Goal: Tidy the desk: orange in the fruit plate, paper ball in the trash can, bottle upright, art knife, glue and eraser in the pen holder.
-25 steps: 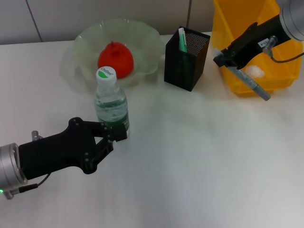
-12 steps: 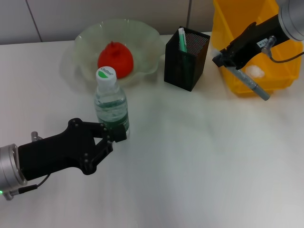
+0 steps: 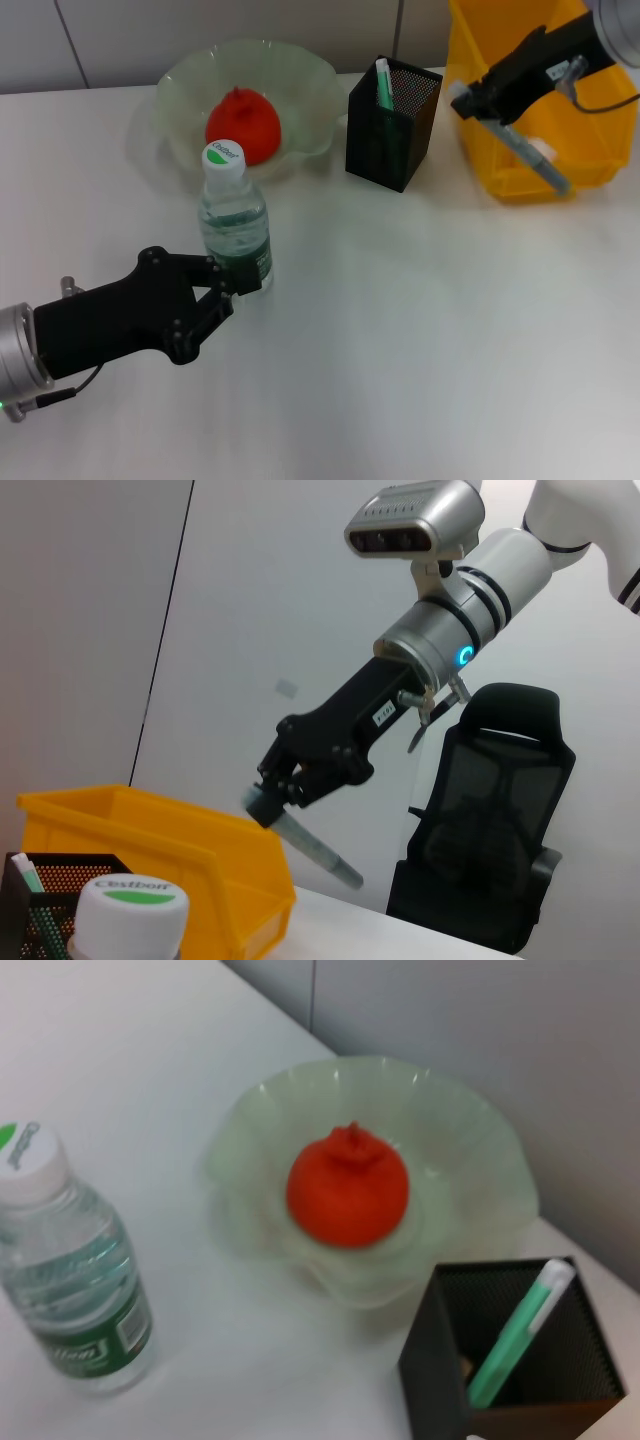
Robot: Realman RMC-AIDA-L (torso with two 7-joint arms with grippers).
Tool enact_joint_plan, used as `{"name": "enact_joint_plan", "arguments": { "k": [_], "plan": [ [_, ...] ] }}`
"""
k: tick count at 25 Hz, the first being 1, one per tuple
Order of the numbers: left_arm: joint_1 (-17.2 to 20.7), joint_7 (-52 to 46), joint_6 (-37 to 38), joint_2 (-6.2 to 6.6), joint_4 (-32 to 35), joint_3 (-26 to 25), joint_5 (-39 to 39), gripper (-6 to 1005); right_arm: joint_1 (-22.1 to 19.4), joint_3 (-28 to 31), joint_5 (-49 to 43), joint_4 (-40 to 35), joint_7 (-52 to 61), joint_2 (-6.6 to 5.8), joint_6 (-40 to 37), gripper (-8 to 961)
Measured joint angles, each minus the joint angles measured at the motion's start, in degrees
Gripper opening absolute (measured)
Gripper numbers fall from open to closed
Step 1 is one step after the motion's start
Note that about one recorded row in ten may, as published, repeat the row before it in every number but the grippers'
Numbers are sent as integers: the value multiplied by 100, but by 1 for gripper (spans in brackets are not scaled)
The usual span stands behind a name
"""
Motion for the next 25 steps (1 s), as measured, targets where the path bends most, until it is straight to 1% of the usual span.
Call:
{"name": "enact_joint_plan", "arguments": {
  "k": [3,11,15,21,25],
  "plan": [
    [11,12,0,-10,0,-14,14,14,12,21,37,-100,0,-1,114,78],
    [48,36,0,-24,17,-16,14,14,21,211,576,-277,-97,-22,528,79],
    [74,47,1,-30,36,-16,10,14,-57,263,861,-307,-274,-22,922,79],
    [114,50,20,-30,44,-16,-4,15,-266,318,1661,-62,-904,-19,1536,79],
    [150,52,27,-30,20,-28,-12,14,-374,418,2235,193,-1387,-40,1748,79]
  ]
}}
